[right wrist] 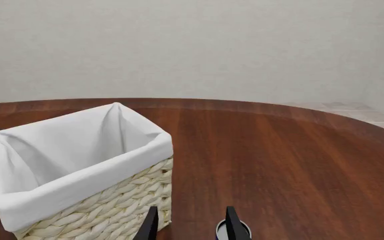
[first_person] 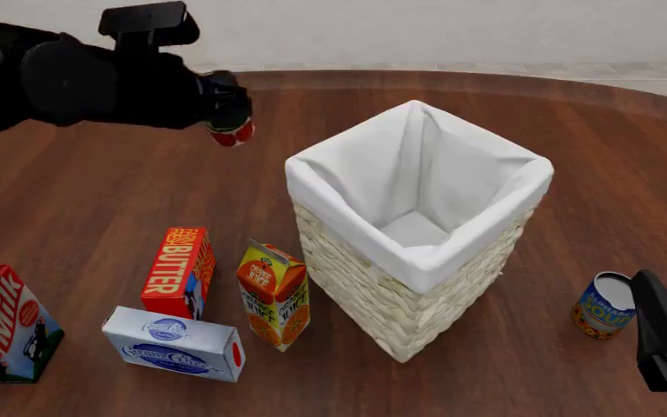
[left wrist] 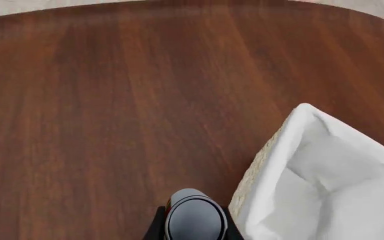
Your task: Pick up the tomato sauce, and put it in the basket.
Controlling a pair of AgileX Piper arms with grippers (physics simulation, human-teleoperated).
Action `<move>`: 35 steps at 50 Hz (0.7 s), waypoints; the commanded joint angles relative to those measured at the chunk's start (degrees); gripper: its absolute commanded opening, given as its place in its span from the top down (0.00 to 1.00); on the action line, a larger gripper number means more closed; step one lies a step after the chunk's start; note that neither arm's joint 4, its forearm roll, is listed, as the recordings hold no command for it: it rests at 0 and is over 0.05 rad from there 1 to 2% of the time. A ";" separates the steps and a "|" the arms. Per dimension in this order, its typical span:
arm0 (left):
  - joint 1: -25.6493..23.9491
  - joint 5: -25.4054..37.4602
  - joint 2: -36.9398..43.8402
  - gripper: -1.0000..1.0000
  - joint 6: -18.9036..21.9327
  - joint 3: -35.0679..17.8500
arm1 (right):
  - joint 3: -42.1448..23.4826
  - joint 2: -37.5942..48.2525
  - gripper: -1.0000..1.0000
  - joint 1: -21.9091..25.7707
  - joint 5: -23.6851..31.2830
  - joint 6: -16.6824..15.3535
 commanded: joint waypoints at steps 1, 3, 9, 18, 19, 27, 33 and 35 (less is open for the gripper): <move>-1.92 3.14 -4.41 1.00 1.58 -1.76 | -0.01 -0.21 0.00 -0.01 0.21 0.03; -2.40 3.47 -5.02 1.00 1.75 -1.93 | -0.01 -0.21 0.00 -0.01 0.21 0.04; -3.73 4.75 -6.56 1.00 1.30 -2.53 | -0.01 -0.20 0.00 -0.01 0.21 0.03; -5.16 6.07 -8.62 1.00 1.53 -3.23 | -0.01 -0.23 0.00 0.00 0.22 0.04; -5.51 6.23 -8.92 1.00 1.52 -3.32 | -0.01 -0.20 0.00 0.00 0.21 0.03; -6.21 7.03 -10.11 1.00 1.59 -3.17 | -0.01 -0.20 0.00 -0.02 0.21 0.04; -6.74 7.82 -10.99 1.00 2.14 -3.11 | -0.01 -0.20 0.00 -0.01 0.21 0.04; -7.01 7.91 -11.21 1.00 2.36 -2.94 | -0.01 -0.22 0.00 -0.02 0.22 0.03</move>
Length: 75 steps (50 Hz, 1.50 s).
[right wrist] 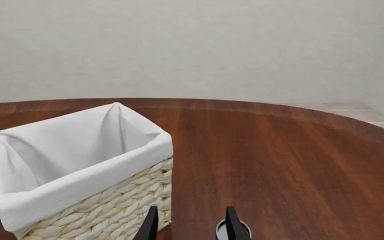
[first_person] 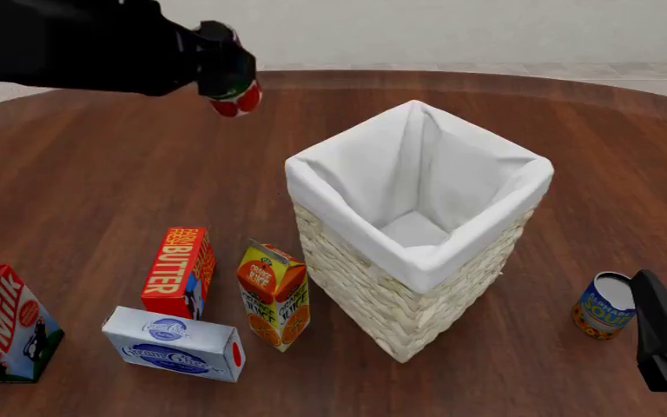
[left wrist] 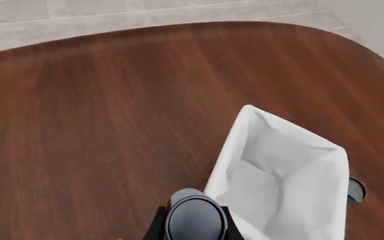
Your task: Pick up the tomato sauce, and put it in the basket.
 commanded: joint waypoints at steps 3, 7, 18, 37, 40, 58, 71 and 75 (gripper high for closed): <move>-1.34 1.32 -2.00 1.00 2.12 -0.01 | -0.01 -0.21 0.00 -0.01 0.22 0.04; -1.98 1.69 -1.92 1.00 1.89 -0.36 | -0.01 -0.22 0.00 -0.01 0.22 0.05; -4.32 1.49 -1.53 1.00 0.19 -0.50 | -0.01 -0.20 0.00 0.00 0.21 0.03; -7.42 0.49 -0.16 1.00 0.76 -0.36 | -0.01 -0.22 0.00 -0.01 0.22 0.04; -7.75 0.24 0.23 1.00 0.81 -0.20 | -0.01 -0.20 0.00 -0.01 0.21 0.02; -9.42 0.04 3.41 1.00 0.84 -2.16 | -0.01 -0.20 0.00 -0.01 0.21 0.03; -10.45 -0.80 5.18 1.00 1.11 -2.57 | -0.01 -0.23 0.00 -0.01 0.22 0.03; -11.03 -0.85 5.80 1.00 1.23 -3.13 | -0.01 -0.21 0.00 -0.01 0.21 0.04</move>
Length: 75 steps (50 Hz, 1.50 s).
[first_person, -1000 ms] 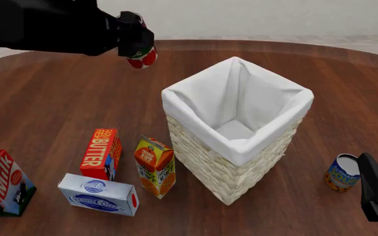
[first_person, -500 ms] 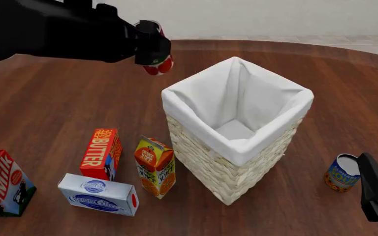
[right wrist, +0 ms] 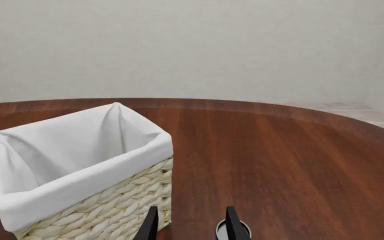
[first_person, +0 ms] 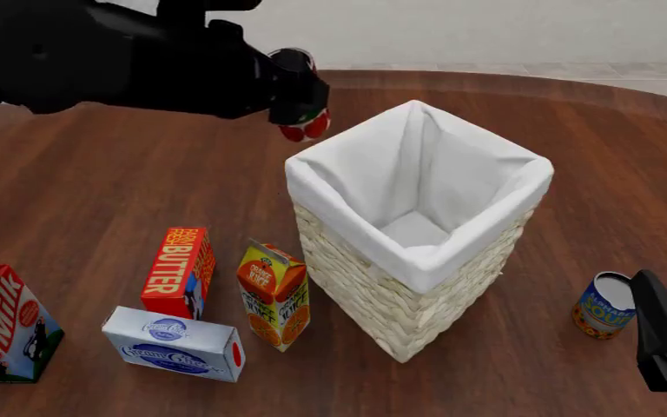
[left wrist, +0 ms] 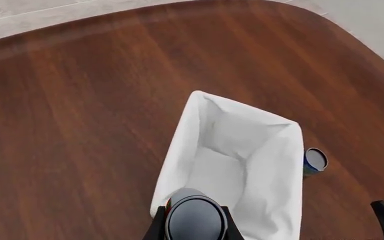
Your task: Pick up the tomato sauce, and put it in the basket.
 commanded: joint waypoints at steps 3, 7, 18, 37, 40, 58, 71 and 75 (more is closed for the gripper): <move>-1.60 -0.52 1.86 1.00 1.21 -1.33 | -0.01 -0.21 0.00 -0.01 0.22 0.02; -1.99 -0.81 2.31 1.00 1.16 -1.36 | -0.01 -0.24 0.00 -0.02 0.23 0.02; -2.79 -1.13 3.74 1.00 0.79 -2.30 | -0.01 -0.21 0.00 0.01 0.21 0.03; -4.13 -1.70 7.41 1.00 0.93 -4.41 | -0.01 -0.21 0.00 -0.02 0.21 0.03; -4.37 -1.91 8.18 1.00 0.80 -4.44 | -0.01 -0.22 0.00 -0.01 0.22 0.04; -4.95 -3.10 11.05 1.00 1.23 -5.42 | -0.01 -0.21 0.00 -0.03 0.22 0.03; -4.77 -3.04 12.89 1.00 1.57 -6.79 | -0.01 -0.22 0.00 -0.02 0.22 0.03; -4.95 -3.19 13.59 1.00 1.73 -7.04 | -0.01 -0.21 0.00 -0.02 0.22 0.03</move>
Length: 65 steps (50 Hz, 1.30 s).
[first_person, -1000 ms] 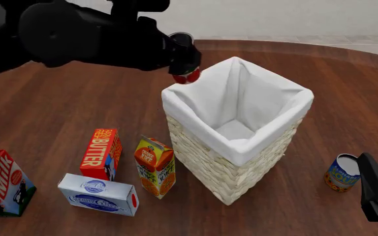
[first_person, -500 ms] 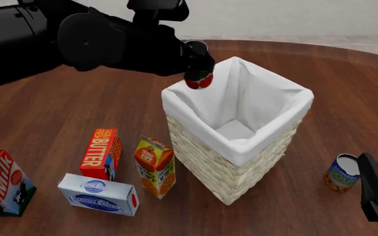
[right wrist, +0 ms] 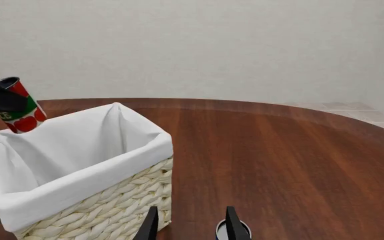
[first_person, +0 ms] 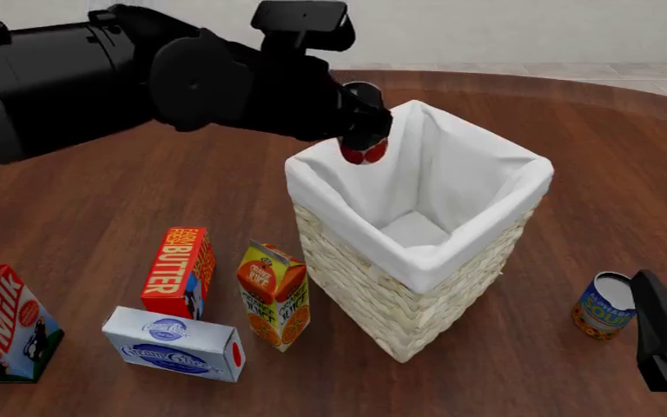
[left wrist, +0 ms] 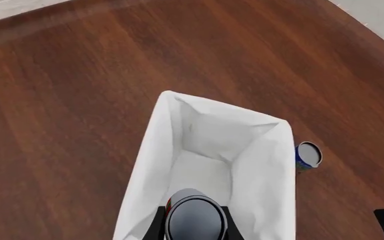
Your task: Pick up the tomato sauce, and put it in the basket.
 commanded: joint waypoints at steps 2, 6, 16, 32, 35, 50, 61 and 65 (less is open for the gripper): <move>-0.09 -0.42 1.85 1.00 1.58 -1.07 | -0.01 -0.21 0.00 0.01 0.22 0.02; 0.05 -0.90 2.36 1.00 2.08 -0.84 | -0.01 -0.23 0.00 0.00 0.23 0.04; -0.25 -1.22 4.69 1.00 2.05 -2.22 | -0.01 -0.21 0.00 -0.01 0.22 0.04; -0.48 -1.73 7.30 1.00 2.16 -3.27 | -0.01 -0.20 0.00 0.00 0.21 0.03; -0.64 -1.91 7.79 1.00 1.95 -3.34 | -0.01 -0.22 0.00 -0.01 0.22 0.04; -1.28 -2.42 9.83 1.00 1.25 -4.01 | -0.01 -0.21 0.00 -0.01 0.22 0.04; -1.40 -2.62 11.10 1.00 1.27 -4.36 | -0.01 -0.23 0.00 0.00 0.23 0.04; -1.48 -2.57 11.45 1.00 1.42 -4.61 | -0.01 -0.24 0.00 0.00 0.23 0.04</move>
